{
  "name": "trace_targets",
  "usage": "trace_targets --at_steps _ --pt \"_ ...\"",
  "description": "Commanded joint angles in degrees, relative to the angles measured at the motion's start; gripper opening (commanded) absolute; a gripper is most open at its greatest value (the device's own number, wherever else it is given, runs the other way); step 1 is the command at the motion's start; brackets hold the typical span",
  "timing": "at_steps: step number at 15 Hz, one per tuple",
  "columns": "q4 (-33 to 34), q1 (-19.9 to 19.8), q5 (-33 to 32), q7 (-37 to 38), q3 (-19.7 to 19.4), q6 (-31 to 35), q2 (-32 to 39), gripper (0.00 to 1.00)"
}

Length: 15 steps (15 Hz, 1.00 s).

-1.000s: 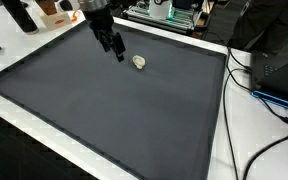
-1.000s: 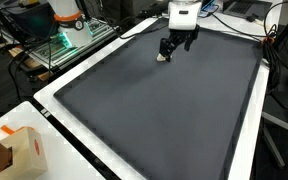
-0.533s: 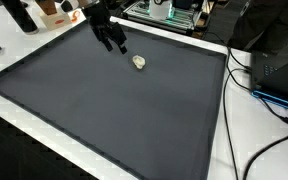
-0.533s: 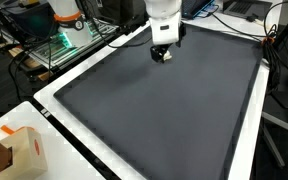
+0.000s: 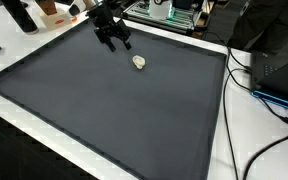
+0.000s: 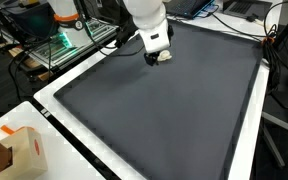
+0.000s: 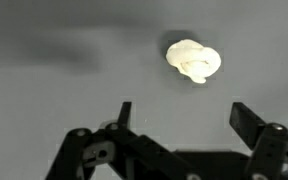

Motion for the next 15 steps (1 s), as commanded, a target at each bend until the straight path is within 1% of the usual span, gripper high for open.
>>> trace_targets --at_steps 1,8,11,12,15 --pt "-2.96 -1.02 1.40 -5.36 0.23 -0.58 -1.57 1.00" --pt "-4.72 0.42 -3.31 -7.15 -0.67 3.07 -1.39 1.00" --pt "-4.65 0.98 -7.02 -6.28 -0.57 3.85 -1.25 1.00" --pt "-4.47 1.11 -6.82 -5.03 -0.25 4.32 -1.14 1.00" --pt "-4.62 2.12 -9.50 -3.20 -0.09 5.76 -1.34 1.00"
